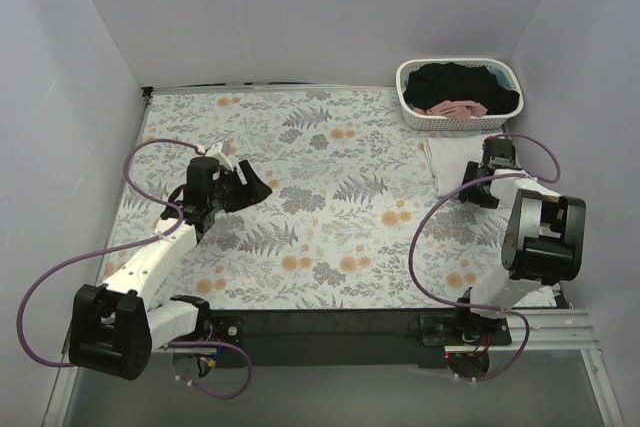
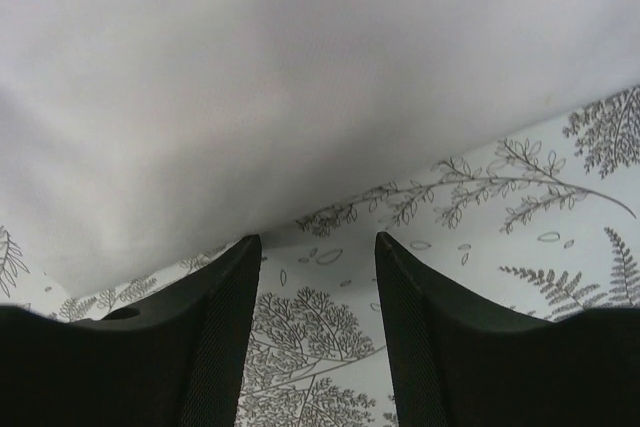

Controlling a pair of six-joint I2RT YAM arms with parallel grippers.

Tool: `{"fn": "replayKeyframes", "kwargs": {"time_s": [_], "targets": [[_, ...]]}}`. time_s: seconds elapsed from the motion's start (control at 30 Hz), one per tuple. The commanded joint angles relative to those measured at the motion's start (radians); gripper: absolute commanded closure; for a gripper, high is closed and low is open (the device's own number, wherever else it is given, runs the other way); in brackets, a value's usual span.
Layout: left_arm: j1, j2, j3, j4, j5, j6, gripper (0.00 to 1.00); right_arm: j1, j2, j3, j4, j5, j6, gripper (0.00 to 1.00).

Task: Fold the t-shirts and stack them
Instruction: Neatly place the folded tshirt to the corner

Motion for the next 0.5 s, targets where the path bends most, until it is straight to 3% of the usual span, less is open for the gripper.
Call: {"fn": "replayKeyframes", "kwargs": {"time_s": [0.0, 0.27, 0.47], "targets": [[0.002, -0.02, 0.013, 0.015, -0.012, 0.015, 0.34, -0.007, 0.052, 0.062, 0.049, -0.011, -0.022, 0.44], [0.002, -0.014, 0.016, 0.011, -0.034, 0.026, 0.34, -0.007, 0.141, 0.127, 0.049, -0.08, -0.016, 0.46], [0.002, -0.018, 0.013, 0.011, -0.032, 0.027, 0.34, -0.007, 0.078, 0.115, -0.016, -0.044, 0.019, 0.46]]}}
